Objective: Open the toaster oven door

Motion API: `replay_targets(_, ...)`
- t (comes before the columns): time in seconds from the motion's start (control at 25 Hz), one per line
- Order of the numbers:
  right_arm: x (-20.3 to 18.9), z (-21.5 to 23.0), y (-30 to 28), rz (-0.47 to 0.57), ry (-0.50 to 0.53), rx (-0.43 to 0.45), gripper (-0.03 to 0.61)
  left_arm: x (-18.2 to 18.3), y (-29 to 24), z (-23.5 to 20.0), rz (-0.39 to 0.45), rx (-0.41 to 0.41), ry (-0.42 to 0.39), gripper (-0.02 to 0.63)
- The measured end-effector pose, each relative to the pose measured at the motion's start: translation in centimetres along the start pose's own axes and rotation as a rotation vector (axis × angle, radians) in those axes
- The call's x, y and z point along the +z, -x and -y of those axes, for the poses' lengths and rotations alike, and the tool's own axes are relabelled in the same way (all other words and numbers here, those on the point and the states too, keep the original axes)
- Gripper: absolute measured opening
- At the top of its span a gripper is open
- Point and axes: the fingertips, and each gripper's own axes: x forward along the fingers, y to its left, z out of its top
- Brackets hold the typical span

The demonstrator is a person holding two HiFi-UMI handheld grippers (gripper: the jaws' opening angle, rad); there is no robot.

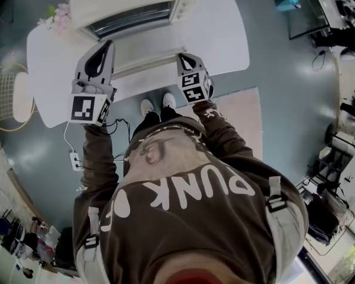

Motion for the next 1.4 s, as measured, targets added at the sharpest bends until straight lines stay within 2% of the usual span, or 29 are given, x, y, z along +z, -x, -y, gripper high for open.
replay_targets(0.16, -2.1, -0.9, -0.2, -0.004, 0.055, -0.034, 0.012, 0.0, 0.3, 0.5, -0.008, 0.002, -0.001, 0.003)
replay_targets(0.64, -12.3, -3.8, -5.2, -0.215, 0.038, 0.039, 0.009, 0.2, 1.7, 0.9, -0.034, 0.033, -0.018, 0.003)
replay_targets(0.88, -12.9, -3.7, -5.8, -0.182, 0.065, 0.019, 0.012, 0.4, 1.9, 0.8, -0.035, 0.046, -0.021, 0.003)
replay_targets(1.08, -14.0, -3.6, -5.2, -0.181, 0.109, 0.044, 0.019, 0.5, 1.6, 1.4, -0.03, 0.046, -0.024, 0.003)
replay_targets(1.2, -16.6, -1.9, -3.8, -0.186, 0.071, 0.035, 0.021, 0.6, 1.5, 1.7, -0.028, 0.047, -0.022, 0.003)
replay_targets(1.28, -17.9, 1.0, -2.8, -0.176, 0.017, -0.004, 0.021, 0.7, 1.3, 1.6, -0.028, 0.046, -0.022, 0.003)
replay_targets(1.36, -16.7, 4.3, -1.7, -0.122, -0.05, -0.035, 0.021, 0.9, 1.2, 1.3, -0.026, 0.046, -0.024, 0.003)
replay_targets(1.4, -14.8, 5.7, -1.1, -0.069, -0.076, -0.034, 0.021, 1.0, 1.2, 1.2, -0.023, 0.047, -0.026, 0.003)
